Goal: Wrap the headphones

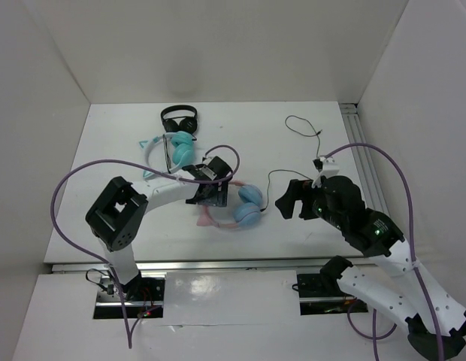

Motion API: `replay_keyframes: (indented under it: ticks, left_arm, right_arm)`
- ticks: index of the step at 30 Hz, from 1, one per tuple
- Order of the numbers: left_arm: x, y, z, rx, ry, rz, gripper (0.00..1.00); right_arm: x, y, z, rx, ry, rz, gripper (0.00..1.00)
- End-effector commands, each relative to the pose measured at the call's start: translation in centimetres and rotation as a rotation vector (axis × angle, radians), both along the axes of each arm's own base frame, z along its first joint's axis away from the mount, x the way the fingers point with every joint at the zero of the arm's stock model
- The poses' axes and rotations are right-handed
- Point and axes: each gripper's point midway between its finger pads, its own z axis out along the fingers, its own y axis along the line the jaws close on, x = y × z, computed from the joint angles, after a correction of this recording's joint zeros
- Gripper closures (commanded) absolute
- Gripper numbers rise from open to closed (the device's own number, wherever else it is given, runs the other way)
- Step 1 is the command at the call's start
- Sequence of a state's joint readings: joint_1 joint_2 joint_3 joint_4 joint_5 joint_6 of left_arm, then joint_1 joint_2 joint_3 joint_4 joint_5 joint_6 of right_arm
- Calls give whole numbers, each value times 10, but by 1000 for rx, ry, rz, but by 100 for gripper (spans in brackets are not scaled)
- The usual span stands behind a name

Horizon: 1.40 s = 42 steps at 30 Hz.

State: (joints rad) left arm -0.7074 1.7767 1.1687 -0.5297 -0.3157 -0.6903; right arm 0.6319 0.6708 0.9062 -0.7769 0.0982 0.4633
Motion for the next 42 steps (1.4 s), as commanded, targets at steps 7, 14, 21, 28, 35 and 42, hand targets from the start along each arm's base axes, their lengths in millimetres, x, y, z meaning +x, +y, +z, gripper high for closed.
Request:
replay_keyframes:
  ticks: [7, 14, 21, 28, 35, 42]
  left_arm:
    - [4, 14, -30, -46, 48, 80, 47]
    - [-15, 25, -42, -43, 72, 78, 73]
    - [-36, 33, 11, -8, -12, 95, 100]
    - [-63, 123, 173, 205, -300, 317, 100]
    - [-92, 168, 281, 70, -467, 253, 100]
    - [-102, 191, 324, 22, -540, 220, 100]
  right_arm:
    - [1, 9, 31, 85, -93, 39, 0]
    - [0, 8, 41, 101, -116, 39, 0]
    - [4, 16, 47, 140, -157, 59, 0]
    - [20, 47, 58, 307, -314, 141, 0]
    - [64, 41, 70, 263, -555, 30, 0]
    - [91, 91, 43, 113, -620, 269, 0]
